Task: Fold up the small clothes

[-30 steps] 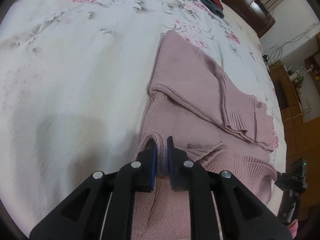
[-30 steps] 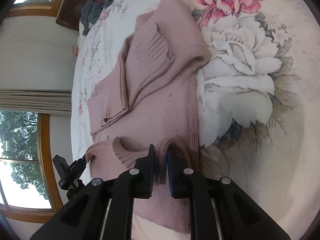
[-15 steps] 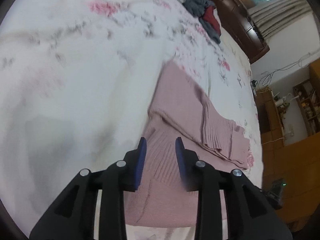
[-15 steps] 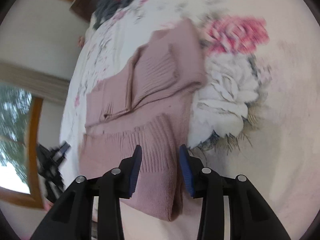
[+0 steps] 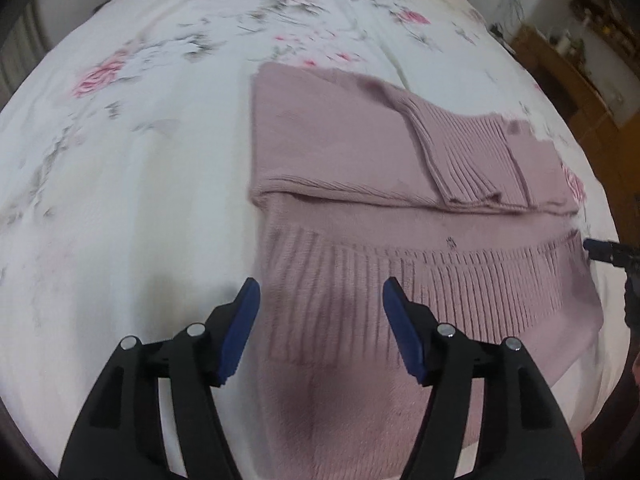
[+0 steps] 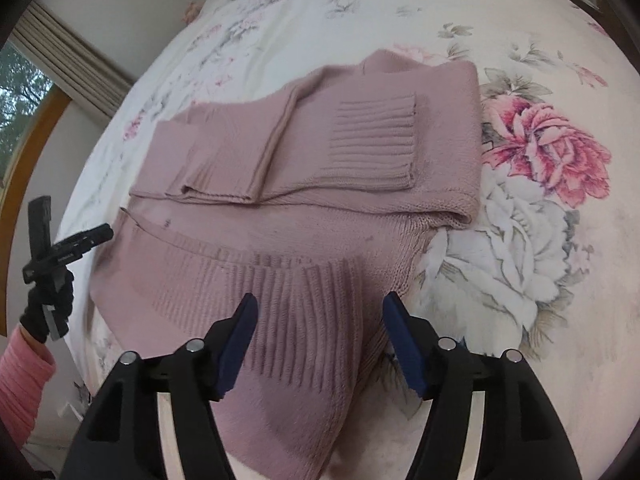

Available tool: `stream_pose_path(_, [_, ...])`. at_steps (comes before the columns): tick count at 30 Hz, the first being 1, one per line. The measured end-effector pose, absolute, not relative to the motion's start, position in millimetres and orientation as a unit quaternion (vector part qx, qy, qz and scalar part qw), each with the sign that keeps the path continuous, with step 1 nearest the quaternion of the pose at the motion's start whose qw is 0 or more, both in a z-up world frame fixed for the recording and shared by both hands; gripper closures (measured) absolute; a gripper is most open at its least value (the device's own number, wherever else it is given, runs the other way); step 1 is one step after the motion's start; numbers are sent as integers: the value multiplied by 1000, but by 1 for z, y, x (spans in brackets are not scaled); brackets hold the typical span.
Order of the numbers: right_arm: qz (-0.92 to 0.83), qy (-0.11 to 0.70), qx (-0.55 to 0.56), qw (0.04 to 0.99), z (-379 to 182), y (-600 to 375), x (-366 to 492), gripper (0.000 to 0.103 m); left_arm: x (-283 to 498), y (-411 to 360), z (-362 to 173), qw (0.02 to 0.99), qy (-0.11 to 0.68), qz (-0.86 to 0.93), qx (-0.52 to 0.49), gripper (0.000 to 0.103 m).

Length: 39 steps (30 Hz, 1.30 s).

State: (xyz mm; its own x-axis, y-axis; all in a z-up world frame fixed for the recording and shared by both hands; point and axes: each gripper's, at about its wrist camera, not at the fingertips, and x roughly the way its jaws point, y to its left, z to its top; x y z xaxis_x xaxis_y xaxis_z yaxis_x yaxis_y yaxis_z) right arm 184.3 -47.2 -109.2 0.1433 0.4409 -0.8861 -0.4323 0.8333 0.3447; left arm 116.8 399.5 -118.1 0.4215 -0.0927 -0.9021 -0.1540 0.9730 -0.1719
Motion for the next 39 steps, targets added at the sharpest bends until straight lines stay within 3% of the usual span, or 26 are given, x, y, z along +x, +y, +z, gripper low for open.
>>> stream_pose_path(2, [288,591,-2,753,-115,-44,186,38,120,395,-121,835,539,19,-105,43])
stream_pose_path(4, [290,592,-15,752,-121,-40,186,37,123,392,-124,835,542,32,-88,59])
stream_pose_path(5, [290,592,-18,751,-122,-39,186,37,124,391,-123,836,542,38,-84,74])
stream_pose_path(6, [293,590,-22,752,-124,-38,185,45,123,391,-122,838,538,41,-81,87])
stream_pose_path(7, [299,589,-23,750,-123,-37,184,61,122,390,-119,841,533,39,-85,90])
stream_pose_path(11, [313,591,-43,742,-125,-31,178,75,116,383,-113,848,523,19,-84,91])
stream_pose_path(21, [317,596,-48,736,-133,-22,177,70,128,383,-138,833,547,32,-78,81])
stream_pose_path(22, [318,595,-47,737,-132,-22,176,71,129,383,-138,833,547,33,-75,81])
stream_pose_path(25, [323,593,-35,737,-129,-25,173,89,128,382,-137,833,546,36,-75,88])
stream_pose_path(26, [325,591,-33,737,-127,-26,171,90,127,382,-136,835,544,37,-75,93])
stream_pose_path(39, [355,544,36,759,-65,-54,145,93,91,369,-63,885,454,23,-98,95])
